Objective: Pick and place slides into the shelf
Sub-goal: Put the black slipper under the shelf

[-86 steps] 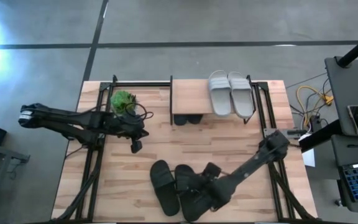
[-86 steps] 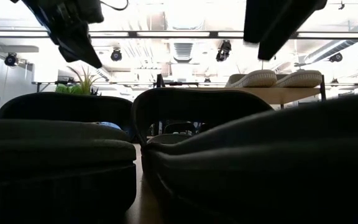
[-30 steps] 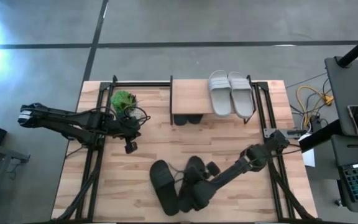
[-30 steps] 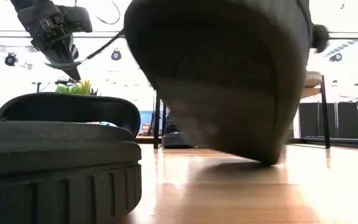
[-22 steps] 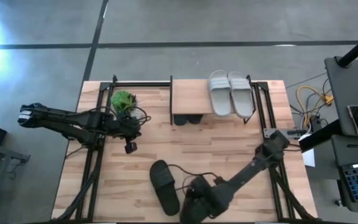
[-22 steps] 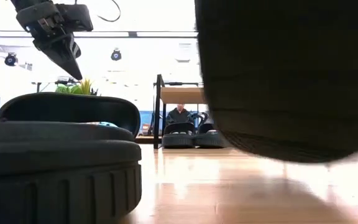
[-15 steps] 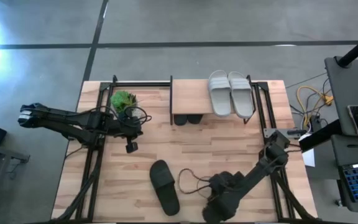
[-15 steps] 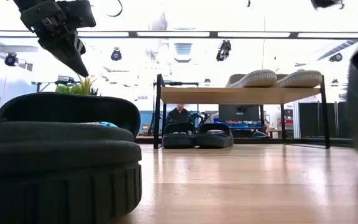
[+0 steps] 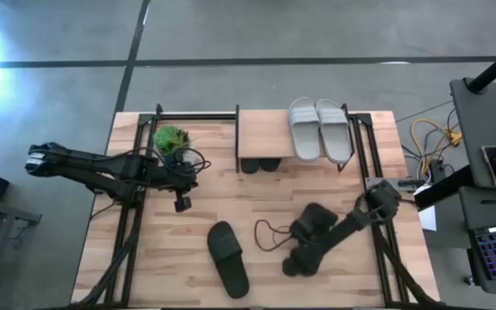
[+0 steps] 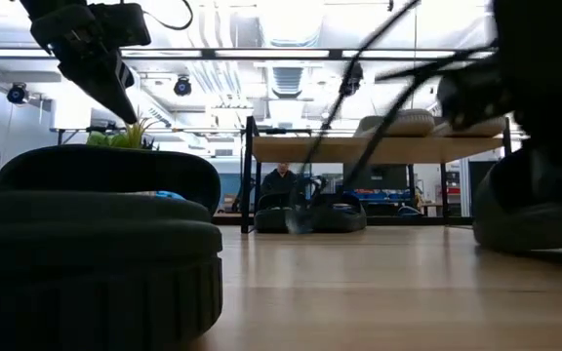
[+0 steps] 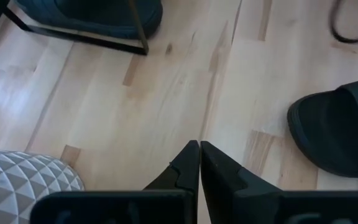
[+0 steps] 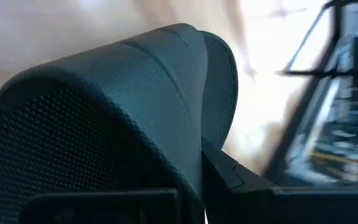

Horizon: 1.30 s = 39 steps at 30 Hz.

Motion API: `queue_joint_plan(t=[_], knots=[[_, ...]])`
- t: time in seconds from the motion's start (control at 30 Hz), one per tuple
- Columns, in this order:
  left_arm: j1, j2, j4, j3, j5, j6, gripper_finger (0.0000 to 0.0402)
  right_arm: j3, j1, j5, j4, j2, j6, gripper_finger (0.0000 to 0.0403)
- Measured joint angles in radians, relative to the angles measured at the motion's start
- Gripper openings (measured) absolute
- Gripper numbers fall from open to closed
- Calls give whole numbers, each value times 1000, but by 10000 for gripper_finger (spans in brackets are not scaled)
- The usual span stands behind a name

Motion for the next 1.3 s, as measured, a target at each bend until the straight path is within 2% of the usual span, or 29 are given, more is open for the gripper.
queue_joint_plan(t=[0.1,0.2,0.27,0.43,0.53,0.7,0.83,0.97,1.1,1.3], knots=[[0,9,0,0,0,0,0,-70,-65,41,-5,-5,-79,13],[0,26,0,0,0,0,0,-123,-126,151,-7,-16,-146,13],[0,35,0,0,0,-1,0,-145,-174,251,2,-38,-126,13],[0,55,-2,0,0,-4,0,-180,-285,421,12,-142,-88,13],[0,64,-1,0,0,-4,0,-204,-342,492,66,-185,-160,13],[0,68,0,0,0,-4,0,-275,-388,457,334,-229,-465,13],[0,64,-1,0,0,-9,0,-295,-401,364,408,-218,-592,15],[0,62,0,0,0,-28,0,-304,-403,342,402,-199,-573,47],[0,62,-1,0,0,-28,0,-314,-402,332,395,-201,-512,107],[0,61,0,1,-2,-28,0,-295,-397,266,229,-205,-356,193]])
